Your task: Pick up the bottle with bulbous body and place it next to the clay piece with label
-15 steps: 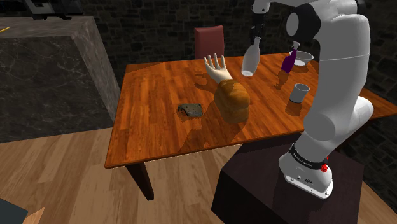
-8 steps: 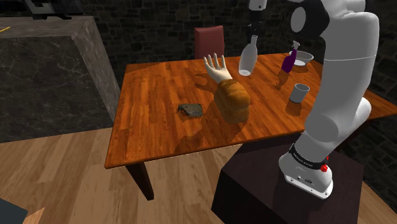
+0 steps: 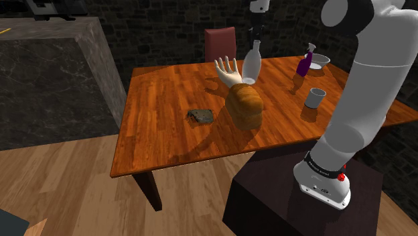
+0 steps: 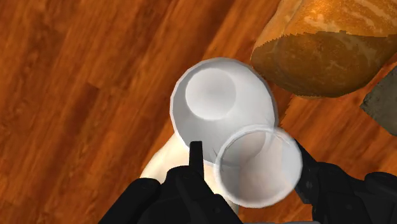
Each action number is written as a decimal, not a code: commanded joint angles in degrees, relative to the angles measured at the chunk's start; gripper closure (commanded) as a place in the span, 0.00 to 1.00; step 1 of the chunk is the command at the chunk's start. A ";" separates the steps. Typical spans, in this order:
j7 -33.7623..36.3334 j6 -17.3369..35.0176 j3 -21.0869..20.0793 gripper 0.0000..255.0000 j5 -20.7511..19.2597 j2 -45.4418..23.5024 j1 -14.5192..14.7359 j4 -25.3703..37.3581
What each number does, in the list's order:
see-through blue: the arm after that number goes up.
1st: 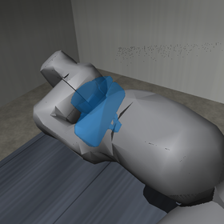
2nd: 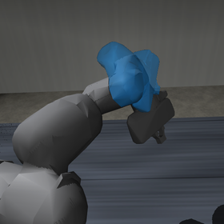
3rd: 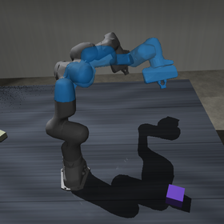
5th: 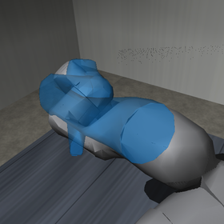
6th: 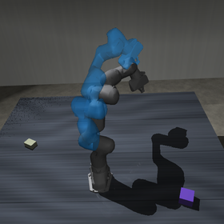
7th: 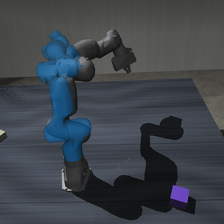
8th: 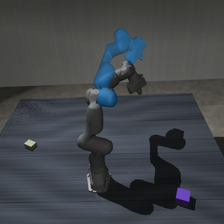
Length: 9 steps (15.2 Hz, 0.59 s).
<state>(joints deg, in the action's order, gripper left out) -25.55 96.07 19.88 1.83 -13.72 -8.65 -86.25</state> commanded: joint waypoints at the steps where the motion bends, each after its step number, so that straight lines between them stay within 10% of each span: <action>1: 2.88 0.44 -0.89 1.00 -0.72 2.03 1.95 -2.40; 9: 13.75 1.38 -5.16 1.00 -2.09 6.69 8.56 -8.04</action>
<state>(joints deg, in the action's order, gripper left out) -13.30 97.69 15.32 -0.21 -7.34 -0.92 -94.19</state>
